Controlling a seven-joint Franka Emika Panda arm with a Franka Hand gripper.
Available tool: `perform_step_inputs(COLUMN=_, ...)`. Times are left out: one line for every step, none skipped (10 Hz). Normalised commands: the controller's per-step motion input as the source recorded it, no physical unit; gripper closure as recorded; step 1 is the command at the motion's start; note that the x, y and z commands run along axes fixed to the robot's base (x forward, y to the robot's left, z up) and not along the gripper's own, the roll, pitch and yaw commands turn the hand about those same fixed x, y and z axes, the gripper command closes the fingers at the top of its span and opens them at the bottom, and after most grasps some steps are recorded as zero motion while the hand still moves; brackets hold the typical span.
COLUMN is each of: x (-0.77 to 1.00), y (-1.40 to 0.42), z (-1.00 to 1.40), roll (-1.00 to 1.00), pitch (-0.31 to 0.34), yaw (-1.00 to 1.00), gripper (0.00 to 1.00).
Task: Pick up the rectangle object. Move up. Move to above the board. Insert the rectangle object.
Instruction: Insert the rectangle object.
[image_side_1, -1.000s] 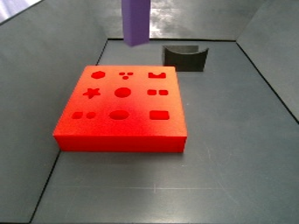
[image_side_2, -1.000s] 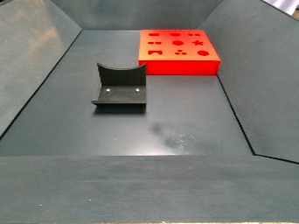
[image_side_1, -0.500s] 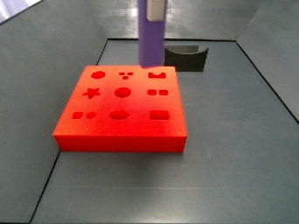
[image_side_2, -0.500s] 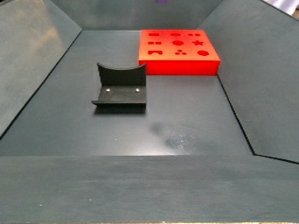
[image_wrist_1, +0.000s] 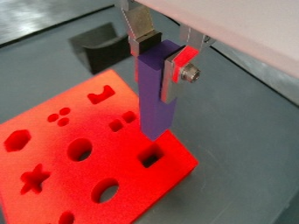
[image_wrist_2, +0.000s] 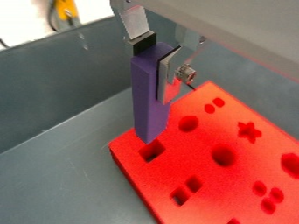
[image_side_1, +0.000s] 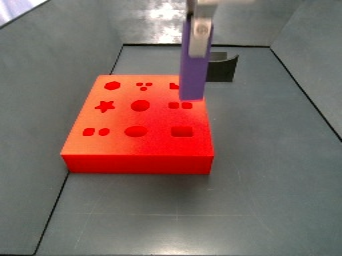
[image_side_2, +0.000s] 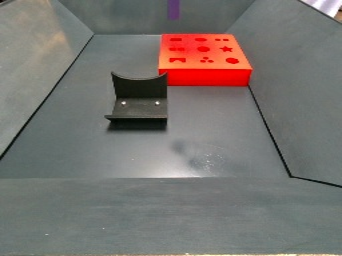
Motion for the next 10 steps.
perform_step_inputs(x=0.00, y=0.00, z=-0.41, roll=0.04, pitch=0.000, yaw=-0.55, gripper=1.00)
perform_step_inputs(x=-0.06, y=-0.01, z=-0.40, roll=0.02, pitch=-0.019, yaw=-0.32, gripper=1.00)
perform_step_inputs(x=0.00, y=-0.01, z=-0.39, roll=0.00, pitch=-0.049, yaw=-0.16, gripper=1.00)
perform_step_inputs(x=0.00, y=0.00, z=-0.37, roll=0.07, pitch=-0.043, yaw=-0.02, gripper=1.00)
perform_step_inputs(x=0.00, y=-0.04, z=-0.42, roll=0.10, pitch=-0.033, yaw=0.00, gripper=1.00)
perform_step_inputs(x=0.00, y=-0.04, z=-0.43, roll=0.11, pitch=-0.027, yaw=0.00, gripper=1.00)
perform_step_inputs(x=-0.08, y=-0.08, z=-0.38, roll=0.14, pitch=-0.076, yaw=0.00, gripper=1.00)
perform_step_inputs(x=-0.05, y=-0.10, z=-0.22, roll=0.14, pitch=-0.034, yaw=0.00, gripper=1.00)
perform_step_inputs(x=0.00, y=-0.11, z=-0.20, roll=0.11, pitch=0.000, yaw=0.00, gripper=1.00)
perform_step_inputs(x=0.00, y=-0.11, z=-0.25, roll=0.09, pitch=0.000, yaw=0.00, gripper=1.00)
